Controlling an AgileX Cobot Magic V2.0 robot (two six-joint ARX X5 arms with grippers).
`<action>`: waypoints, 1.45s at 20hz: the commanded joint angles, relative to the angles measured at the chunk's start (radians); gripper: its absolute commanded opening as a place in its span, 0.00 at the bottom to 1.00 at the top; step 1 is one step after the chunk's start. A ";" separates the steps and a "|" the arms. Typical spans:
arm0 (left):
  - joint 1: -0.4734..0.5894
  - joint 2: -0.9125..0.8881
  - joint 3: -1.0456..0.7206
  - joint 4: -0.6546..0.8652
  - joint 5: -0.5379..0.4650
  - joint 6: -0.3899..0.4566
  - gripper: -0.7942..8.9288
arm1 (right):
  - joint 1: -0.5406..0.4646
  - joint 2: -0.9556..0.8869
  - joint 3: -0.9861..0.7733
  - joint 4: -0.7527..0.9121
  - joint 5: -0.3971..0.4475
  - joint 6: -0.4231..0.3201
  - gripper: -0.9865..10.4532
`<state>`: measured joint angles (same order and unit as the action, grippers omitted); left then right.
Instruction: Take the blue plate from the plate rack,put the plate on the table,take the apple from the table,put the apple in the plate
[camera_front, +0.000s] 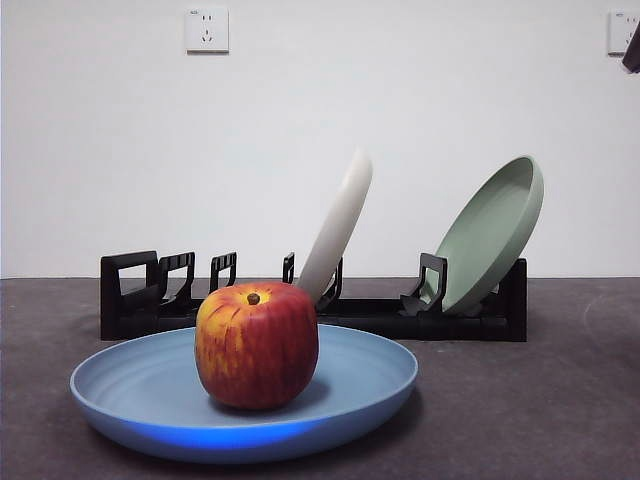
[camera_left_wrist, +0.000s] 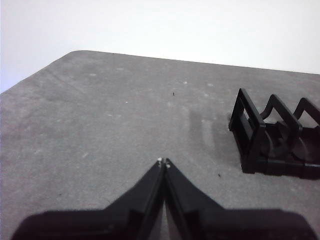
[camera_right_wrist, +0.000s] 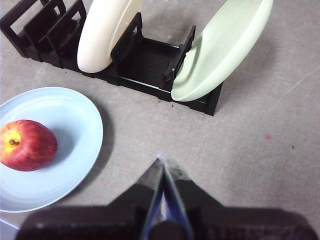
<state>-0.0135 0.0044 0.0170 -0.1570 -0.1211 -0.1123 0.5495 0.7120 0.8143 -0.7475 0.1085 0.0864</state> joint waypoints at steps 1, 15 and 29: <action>0.003 -0.003 -0.014 -0.028 0.026 0.038 0.08 | 0.000 -0.001 -0.007 0.006 0.003 0.010 0.09; 0.002 -0.002 -0.013 -0.024 0.099 0.030 0.08 | 0.000 -0.001 -0.007 0.006 0.003 0.010 0.09; 0.002 -0.002 -0.013 -0.024 0.099 0.030 0.08 | -0.365 -0.228 -0.088 0.272 -0.098 -0.226 0.09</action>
<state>-0.0135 0.0044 0.0170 -0.1860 -0.0257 -0.0940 0.2043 0.4973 0.7475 -0.4892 0.0162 -0.1249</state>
